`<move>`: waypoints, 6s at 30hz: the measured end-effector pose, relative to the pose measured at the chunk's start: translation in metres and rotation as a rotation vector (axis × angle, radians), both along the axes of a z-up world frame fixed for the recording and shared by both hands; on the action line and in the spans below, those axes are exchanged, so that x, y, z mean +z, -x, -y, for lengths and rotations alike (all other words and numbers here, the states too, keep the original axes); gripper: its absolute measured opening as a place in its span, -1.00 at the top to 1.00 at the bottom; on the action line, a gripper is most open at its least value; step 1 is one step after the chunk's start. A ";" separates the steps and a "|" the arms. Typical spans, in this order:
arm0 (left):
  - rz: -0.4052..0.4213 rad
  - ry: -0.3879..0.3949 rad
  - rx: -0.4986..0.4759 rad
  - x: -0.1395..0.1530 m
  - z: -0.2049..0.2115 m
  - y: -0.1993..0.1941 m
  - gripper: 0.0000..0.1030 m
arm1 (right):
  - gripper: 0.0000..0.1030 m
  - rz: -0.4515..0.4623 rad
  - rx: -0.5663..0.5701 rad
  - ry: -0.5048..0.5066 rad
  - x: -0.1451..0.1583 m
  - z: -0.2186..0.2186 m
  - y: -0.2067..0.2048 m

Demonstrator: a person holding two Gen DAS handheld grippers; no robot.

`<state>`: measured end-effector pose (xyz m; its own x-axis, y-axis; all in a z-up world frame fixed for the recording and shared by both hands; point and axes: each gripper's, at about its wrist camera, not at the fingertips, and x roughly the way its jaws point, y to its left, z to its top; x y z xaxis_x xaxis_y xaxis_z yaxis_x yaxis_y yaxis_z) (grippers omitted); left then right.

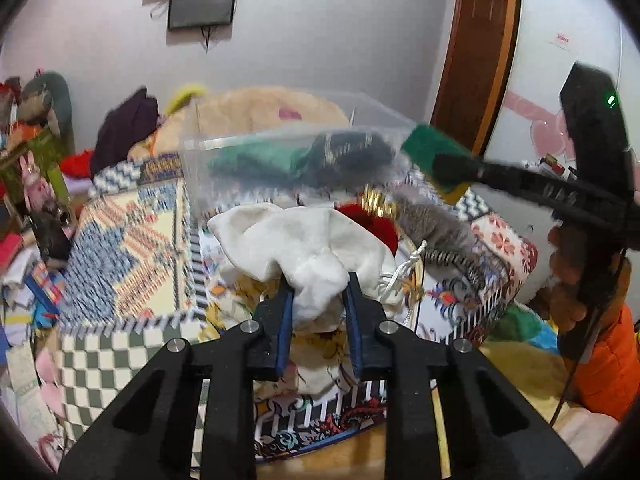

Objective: Organize soft objects
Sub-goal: 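Lift the bag and sponge into the clear box while both tools open to release, then grasp the red velvet pouch with the left tool while the right tool grasps the bagged steel-wool pad, then carry the pouch and steel-wool bag into the clear box while both tools open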

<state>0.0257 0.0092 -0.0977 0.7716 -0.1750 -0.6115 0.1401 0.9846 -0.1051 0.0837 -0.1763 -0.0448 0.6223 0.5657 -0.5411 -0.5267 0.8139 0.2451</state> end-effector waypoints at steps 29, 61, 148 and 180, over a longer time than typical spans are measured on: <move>0.122 -0.022 0.099 0.058 -0.027 -0.120 0.55 | 0.39 0.121 0.023 0.105 0.039 -0.062 -0.065; 0.155 0.001 0.055 0.070 -0.032 -0.098 -0.48 | -0.55 0.149 -0.013 0.183 0.041 -0.042 -0.053; -0.025 -0.076 -0.152 0.016 0.032 -0.071 0.88 | 0.43 0.025 -0.008 0.081 0.012 -0.002 -0.020; 0.025 0.011 0.035 0.051 -0.024 -0.175 0.87 | 0.43 0.035 -0.059 0.112 0.020 -0.038 -0.101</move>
<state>0.2011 0.0330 -0.0464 0.7925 -0.1541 -0.5901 0.1079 0.9877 -0.1130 0.1847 -0.1388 -0.0243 0.6725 0.4645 -0.5762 -0.4833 0.8652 0.1333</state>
